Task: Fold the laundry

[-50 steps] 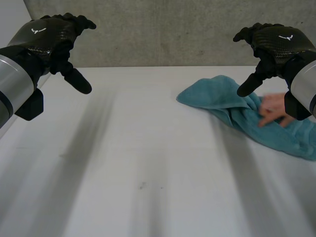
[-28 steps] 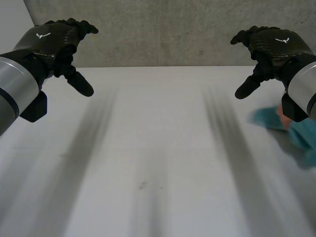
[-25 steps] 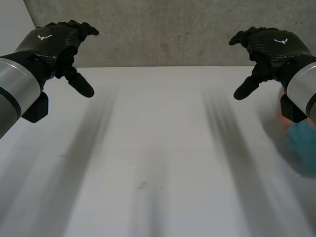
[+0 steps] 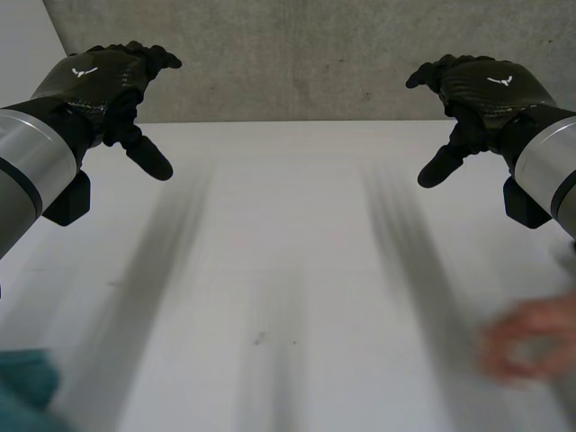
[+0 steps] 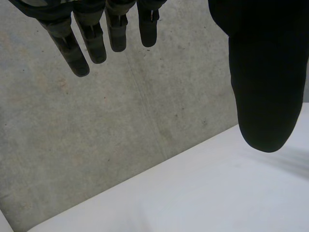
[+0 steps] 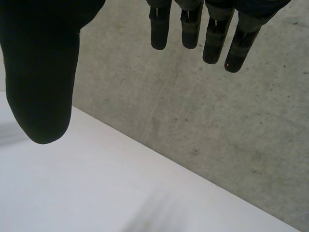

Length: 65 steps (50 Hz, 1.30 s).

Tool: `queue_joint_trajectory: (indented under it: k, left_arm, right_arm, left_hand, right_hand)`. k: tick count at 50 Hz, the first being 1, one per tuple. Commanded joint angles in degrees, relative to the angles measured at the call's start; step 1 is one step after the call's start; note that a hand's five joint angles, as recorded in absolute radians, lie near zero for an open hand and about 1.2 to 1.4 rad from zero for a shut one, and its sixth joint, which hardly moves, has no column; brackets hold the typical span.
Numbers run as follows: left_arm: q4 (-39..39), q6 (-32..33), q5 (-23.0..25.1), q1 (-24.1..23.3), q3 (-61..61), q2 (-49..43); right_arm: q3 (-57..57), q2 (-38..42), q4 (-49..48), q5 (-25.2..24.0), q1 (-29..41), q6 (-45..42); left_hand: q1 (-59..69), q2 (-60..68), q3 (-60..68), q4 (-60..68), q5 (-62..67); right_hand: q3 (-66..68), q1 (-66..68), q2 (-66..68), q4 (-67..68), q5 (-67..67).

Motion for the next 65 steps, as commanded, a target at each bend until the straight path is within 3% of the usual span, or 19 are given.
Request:
queue_joint_trajectory:
  k: [1, 15, 22, 30, 40, 48, 65]
  left_arm:
    - [0.00, 0.01, 0.00, 0.06, -0.02, 0.08]
    - [0.00, 0.62, 0.00, 0.06, -0.02, -0.19]
    - [-0.87, 6.50, -0.44, 0.32, -0.90, -1.77]
    - [-4.48, 19.85, -0.61, 6.37, -7.48, -2.38]
    - [-6.32, 26.98, -0.44, 10.86, -11.80, -1.68]
    - [-13.09, 37.09, -0.61, 14.29, -14.17, 0.25]
    - [-21.00, 50.45, 0.09, 26.50, -20.41, 7.63]
  right_arm:
    - [0.49, 0.06, -0.09, -0.48, 0.51, -0.03]
    - [0.49, 1.73, -0.18, -0.48, 0.60, -0.11]
    - [0.40, 4.89, -0.71, -0.48, 0.60, -1.43]
    - [0.40, 8.32, -0.62, -0.21, 0.60, -4.95]
    - [-0.22, 11.56, -0.71, -0.21, 0.51, -5.04]
    - [-0.74, 15.44, -0.79, -0.21, 0.51, -5.12]
    - [-0.92, 18.87, -0.88, -0.30, 0.51, -5.21]
  left_hand:
    - [-1.14, -1.81, -2.41, -1.87, -2.45]
    - [-0.80, -1.47, -2.07, -1.53, -2.12]
    - [-0.13, -0.80, -1.40, -0.86, -1.44]
    - [-0.13, -0.80, -1.40, -0.86, -1.44]
    - [0.21, -0.46, -1.06, -0.52, -1.11]
    - [0.38, -0.29, -0.89, -0.35, -0.94]
    - [1.72, 1.06, 0.46, 1.00, 0.41]
  right_hand:
    - [-2.36, -1.71, -2.52, -3.44, -3.48]
    - [-2.36, -1.71, -2.52, -3.44, -3.48]
    - [-2.36, -1.71, -2.52, -3.44, -3.48]
    - [-2.36, -1.71, -2.52, -3.44, -3.48]
    - [-2.36, -1.71, -2.52, -3.44, -3.48]
    - [-2.36, -1.71, -2.52, -3.44, -3.48]
    - [-2.36, -1.71, -2.52, -3.44, -3.48]
